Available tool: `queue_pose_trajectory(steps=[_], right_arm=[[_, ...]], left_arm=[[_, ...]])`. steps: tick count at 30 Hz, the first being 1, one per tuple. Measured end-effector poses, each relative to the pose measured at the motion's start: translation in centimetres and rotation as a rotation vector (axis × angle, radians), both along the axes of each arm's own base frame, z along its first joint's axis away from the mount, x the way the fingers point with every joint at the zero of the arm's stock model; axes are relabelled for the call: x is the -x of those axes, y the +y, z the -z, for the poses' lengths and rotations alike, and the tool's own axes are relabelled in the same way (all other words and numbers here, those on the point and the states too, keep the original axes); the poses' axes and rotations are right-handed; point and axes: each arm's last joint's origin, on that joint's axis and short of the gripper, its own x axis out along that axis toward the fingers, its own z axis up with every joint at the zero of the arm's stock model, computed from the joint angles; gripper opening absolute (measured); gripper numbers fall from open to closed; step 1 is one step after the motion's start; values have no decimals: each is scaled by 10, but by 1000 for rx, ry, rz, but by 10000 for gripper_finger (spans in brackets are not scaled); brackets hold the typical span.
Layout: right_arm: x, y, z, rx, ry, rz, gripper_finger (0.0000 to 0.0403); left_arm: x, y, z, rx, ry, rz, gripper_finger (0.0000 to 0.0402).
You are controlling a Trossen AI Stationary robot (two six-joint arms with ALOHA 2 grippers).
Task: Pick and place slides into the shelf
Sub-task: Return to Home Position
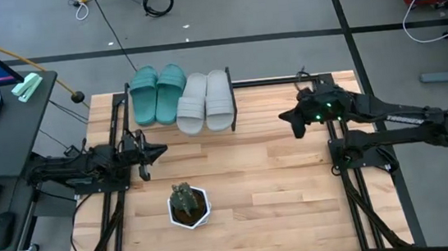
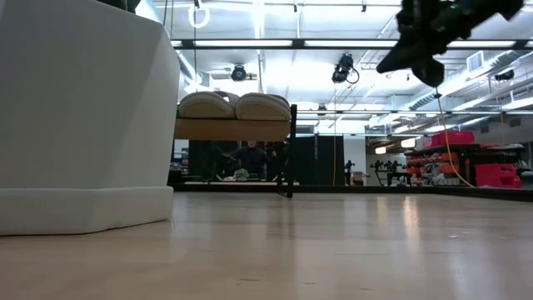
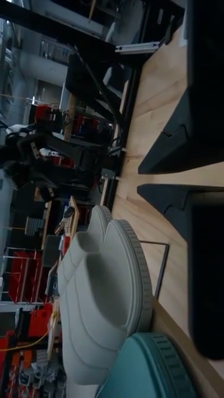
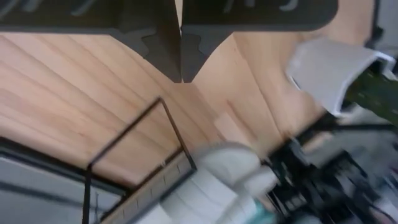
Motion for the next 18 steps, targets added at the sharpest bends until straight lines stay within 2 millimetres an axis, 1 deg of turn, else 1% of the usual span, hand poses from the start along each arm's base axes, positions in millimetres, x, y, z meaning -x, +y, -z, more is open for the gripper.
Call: queue_pose_trajectory(steps=[5,9,14,16,18], right_arm=[[23,7,19,28,-139,41,0],[39,10,26,97,-295,108,0],[55,13,38,169,-527,177,0],[59,14,44,168,-588,185,0],[62,15,50,167,-610,186,0]], left_arm=[[0,0,-1,1,-10,-3,47],[0,0,-1,1,-14,-2,45],[0,0,-2,1,-19,0,37],[0,0,-2,1,-19,1,34],[0,0,-2,1,-20,1,32]])
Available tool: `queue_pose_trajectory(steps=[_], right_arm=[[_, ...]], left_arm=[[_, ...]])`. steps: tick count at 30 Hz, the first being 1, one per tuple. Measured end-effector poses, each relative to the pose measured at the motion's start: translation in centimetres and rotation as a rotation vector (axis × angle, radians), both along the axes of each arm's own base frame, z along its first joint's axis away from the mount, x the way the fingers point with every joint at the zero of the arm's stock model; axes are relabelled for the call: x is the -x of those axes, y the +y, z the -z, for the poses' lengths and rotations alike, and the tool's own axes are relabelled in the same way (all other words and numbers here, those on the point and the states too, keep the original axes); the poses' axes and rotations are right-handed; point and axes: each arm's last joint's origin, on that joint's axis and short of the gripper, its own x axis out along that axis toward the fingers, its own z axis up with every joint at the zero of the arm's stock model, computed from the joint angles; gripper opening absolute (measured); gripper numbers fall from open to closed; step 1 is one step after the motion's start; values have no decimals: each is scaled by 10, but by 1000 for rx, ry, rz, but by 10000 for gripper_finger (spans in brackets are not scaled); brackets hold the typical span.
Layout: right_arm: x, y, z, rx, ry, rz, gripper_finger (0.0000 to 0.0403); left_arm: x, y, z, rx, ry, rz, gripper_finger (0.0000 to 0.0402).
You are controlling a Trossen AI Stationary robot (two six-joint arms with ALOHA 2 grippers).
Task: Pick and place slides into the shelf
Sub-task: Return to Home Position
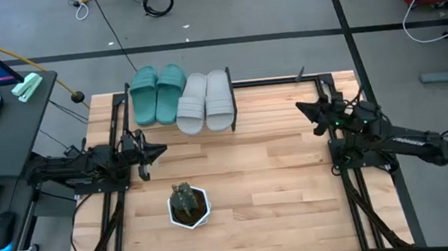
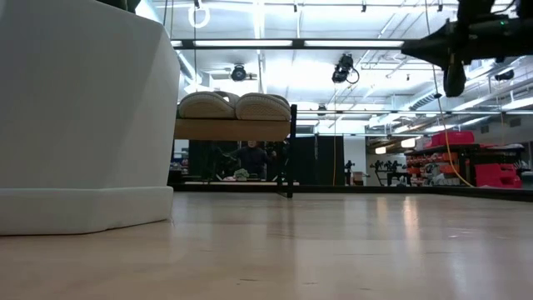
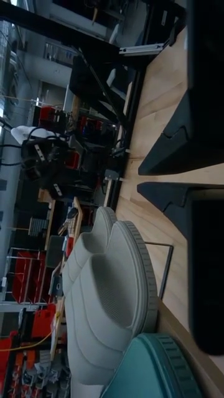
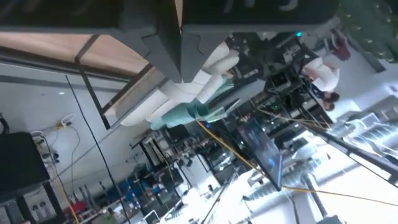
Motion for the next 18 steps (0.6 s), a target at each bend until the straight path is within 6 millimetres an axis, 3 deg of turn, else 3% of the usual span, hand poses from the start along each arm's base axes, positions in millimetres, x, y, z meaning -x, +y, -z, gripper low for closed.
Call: queue_pose_trajectory(steps=[7,14,18], right_arm=[[3,1,16,20,-62,9,0],[2,0,30,60,-243,18,0],[3,0,28,76,-256,17,0]], left_arm=[[0,0,0,0,-1,0,39],[0,0,0,0,-3,1,40],[0,0,0,0,-4,2,33]])
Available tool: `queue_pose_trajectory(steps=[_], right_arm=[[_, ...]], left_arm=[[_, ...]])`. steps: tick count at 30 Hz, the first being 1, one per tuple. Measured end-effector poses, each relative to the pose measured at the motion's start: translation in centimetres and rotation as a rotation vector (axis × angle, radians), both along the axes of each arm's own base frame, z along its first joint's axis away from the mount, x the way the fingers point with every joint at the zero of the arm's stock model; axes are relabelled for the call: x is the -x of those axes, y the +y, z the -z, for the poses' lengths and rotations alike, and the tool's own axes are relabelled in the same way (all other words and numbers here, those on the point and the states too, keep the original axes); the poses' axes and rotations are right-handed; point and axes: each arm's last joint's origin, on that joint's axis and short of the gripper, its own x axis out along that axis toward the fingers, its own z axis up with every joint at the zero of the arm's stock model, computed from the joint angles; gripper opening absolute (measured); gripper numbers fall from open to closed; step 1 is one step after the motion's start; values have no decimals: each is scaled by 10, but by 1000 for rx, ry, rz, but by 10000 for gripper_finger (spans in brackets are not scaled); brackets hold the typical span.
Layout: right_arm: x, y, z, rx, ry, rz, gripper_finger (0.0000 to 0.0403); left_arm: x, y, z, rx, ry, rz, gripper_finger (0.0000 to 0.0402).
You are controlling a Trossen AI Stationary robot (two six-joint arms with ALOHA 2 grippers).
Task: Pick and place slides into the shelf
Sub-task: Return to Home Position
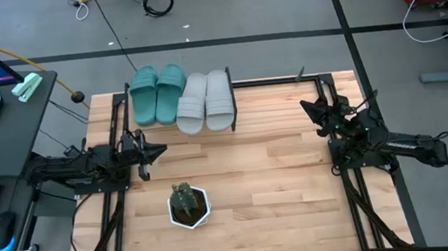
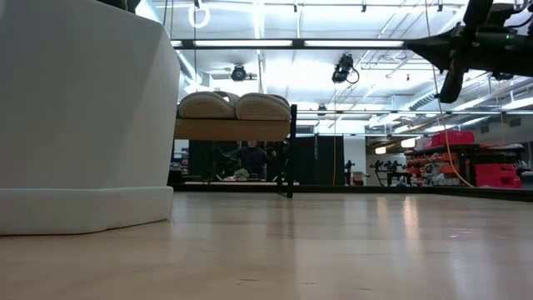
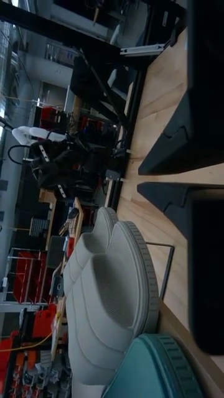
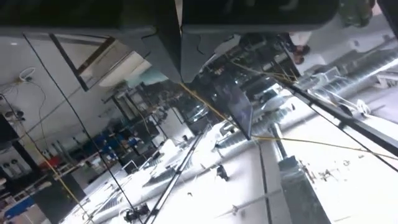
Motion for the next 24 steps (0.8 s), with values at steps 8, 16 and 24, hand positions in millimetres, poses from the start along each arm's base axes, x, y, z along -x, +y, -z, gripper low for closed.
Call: queue_pose_trajectory(steps=[8,16,24], right_arm=[[-3,8,2,8,7,-153,0],[-6,20,2,9,18,-240,0],[-10,25,11,34,130,-263,0]], left_arm=[[0,0,0,0,0,0,32],[0,0,0,-1,1,0,43],[0,0,0,0,1,0,32]])
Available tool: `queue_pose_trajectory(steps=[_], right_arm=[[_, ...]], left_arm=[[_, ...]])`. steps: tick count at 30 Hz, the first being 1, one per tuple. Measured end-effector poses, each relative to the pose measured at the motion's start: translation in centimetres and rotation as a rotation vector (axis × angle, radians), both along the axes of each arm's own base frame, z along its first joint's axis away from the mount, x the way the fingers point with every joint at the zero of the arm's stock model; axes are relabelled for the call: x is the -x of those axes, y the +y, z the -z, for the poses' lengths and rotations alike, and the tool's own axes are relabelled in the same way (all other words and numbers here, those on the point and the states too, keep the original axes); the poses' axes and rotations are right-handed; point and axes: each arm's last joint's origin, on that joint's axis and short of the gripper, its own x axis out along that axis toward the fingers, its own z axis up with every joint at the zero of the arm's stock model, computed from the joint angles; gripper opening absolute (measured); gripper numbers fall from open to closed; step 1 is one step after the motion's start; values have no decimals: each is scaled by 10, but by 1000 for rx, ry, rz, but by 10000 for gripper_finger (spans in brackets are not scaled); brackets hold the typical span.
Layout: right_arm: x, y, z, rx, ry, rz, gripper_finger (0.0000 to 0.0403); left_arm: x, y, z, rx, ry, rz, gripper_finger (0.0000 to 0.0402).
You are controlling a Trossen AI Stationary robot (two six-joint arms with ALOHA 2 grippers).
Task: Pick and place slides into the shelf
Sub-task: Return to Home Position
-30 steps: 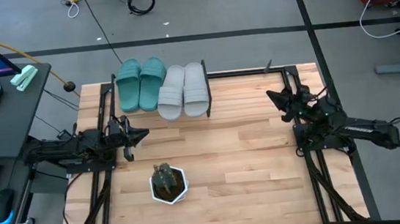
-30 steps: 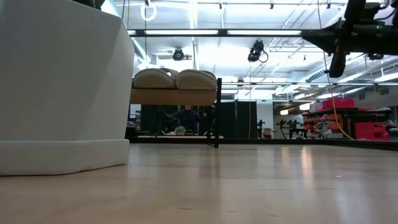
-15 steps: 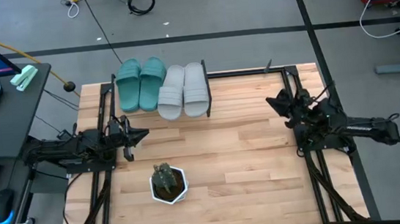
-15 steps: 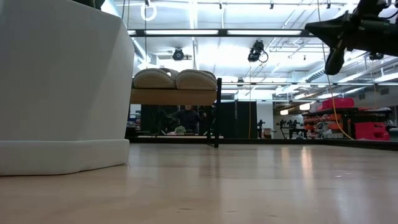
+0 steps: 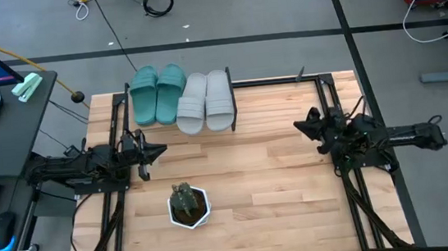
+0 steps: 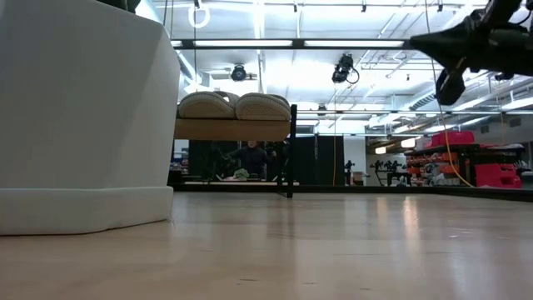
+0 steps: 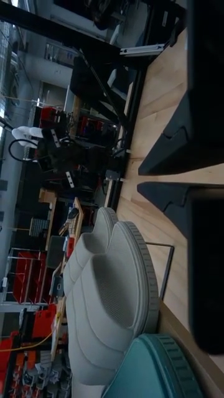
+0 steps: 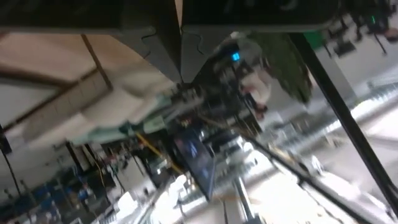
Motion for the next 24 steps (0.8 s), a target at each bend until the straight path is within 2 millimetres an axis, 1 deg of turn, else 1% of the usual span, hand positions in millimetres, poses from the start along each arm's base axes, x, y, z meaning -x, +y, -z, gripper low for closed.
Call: queue_pose_trajectory(steps=[5,14,19,24], right_arm=[[-2,2,8,36,96,-12,0],[-4,7,20,147,235,-52,0],[-4,9,21,233,253,-60,0],[-4,9,21,275,258,-44,0]], left_arm=[[0,0,0,0,0,0,28],[0,0,0,0,0,0,41],[0,0,0,0,0,0,35],[0,0,0,0,0,0,27]])
